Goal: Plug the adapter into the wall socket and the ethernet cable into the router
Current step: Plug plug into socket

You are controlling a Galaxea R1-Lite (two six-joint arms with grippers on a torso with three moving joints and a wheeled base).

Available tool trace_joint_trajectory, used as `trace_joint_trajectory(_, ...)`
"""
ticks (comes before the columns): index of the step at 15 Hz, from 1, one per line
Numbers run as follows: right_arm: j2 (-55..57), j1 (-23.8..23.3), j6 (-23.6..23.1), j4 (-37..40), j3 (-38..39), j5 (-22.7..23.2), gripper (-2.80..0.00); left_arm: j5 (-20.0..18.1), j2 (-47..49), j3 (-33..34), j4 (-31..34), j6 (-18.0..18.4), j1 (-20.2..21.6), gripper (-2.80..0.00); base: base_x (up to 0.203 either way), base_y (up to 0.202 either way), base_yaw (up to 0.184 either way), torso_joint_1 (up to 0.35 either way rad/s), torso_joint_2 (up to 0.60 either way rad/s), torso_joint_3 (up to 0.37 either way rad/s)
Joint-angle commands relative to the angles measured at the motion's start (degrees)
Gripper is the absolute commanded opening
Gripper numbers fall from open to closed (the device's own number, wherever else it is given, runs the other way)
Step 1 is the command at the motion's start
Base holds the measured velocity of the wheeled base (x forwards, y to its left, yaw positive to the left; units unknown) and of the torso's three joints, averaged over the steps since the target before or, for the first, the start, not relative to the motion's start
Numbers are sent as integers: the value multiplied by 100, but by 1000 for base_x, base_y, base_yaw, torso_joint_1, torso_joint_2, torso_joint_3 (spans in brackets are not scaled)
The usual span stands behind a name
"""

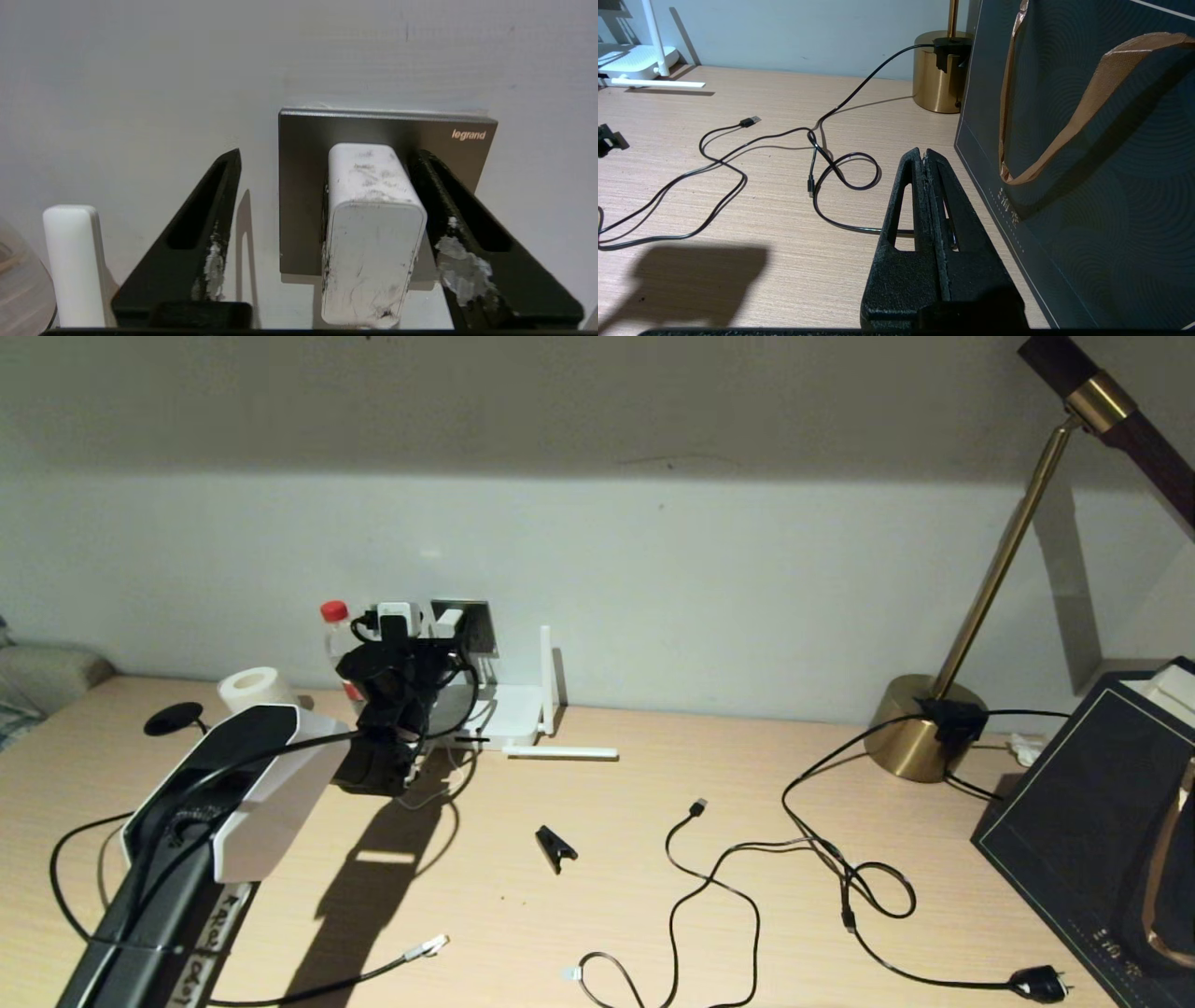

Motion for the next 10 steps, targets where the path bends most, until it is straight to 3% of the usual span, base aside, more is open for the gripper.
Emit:
trace_joint_trajectory(1, 9, 0, -3, -5, 202, 2, -280, -1, -40, 20, -56, 3, 2, 0, 0, 0, 0, 0, 0, 0)
trace_joint_trajectory(5, 0, 0, -3, -5, 202, 2, -280, -1, -38, 148, -187, 10, -6, 0, 0, 0, 0, 0, 0, 0)
trace_joint_trajectory(10, 8, 0, -3, -5, 202, 2, -280, -1, -421, 1212, -687, 16, -132, 0, 0, 0, 0, 0, 0, 0)
